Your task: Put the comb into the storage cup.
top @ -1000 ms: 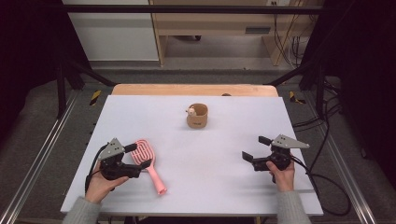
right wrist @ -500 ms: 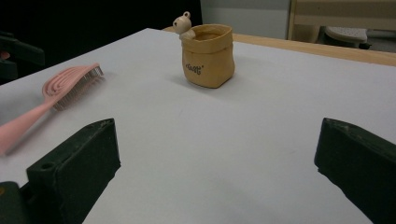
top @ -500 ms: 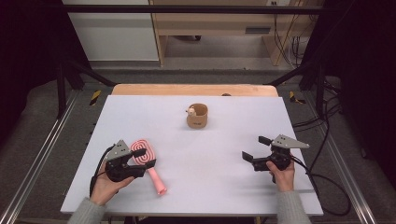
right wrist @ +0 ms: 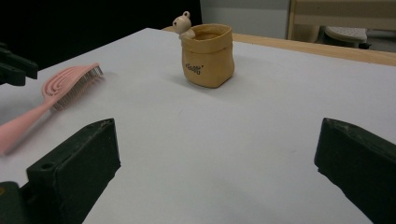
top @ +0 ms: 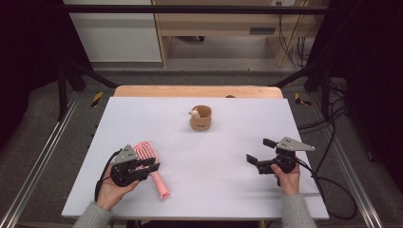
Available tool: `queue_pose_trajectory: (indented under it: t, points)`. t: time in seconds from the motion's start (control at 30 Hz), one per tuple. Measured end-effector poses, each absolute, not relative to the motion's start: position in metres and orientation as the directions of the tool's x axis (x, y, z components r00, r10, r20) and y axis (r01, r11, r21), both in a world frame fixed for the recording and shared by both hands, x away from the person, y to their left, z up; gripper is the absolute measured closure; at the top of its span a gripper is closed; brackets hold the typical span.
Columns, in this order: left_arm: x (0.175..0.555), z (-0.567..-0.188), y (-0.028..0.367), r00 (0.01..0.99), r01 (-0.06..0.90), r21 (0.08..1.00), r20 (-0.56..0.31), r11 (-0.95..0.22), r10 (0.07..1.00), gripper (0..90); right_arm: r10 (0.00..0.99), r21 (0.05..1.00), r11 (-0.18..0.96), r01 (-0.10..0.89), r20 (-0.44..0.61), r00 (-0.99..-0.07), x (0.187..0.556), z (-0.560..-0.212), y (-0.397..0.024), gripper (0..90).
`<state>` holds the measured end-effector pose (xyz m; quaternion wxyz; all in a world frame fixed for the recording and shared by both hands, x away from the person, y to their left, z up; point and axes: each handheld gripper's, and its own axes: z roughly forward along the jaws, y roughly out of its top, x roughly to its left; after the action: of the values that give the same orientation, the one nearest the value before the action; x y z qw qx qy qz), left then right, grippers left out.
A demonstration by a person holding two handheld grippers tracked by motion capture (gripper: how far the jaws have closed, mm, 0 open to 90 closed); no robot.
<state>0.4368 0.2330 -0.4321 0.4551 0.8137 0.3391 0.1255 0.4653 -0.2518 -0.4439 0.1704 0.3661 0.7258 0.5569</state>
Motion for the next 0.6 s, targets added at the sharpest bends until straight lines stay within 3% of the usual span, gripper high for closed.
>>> queue_pose_trajectory:
  t: [0.6]
  points:
    - [0.433,-0.442,0.214,0.758,0.471,0.764,-0.093,-0.442,0.646,85.5,0.721,0.933,0.113,0.342,0.16,-0.675,0.465,-0.444,-0.252,0.4]
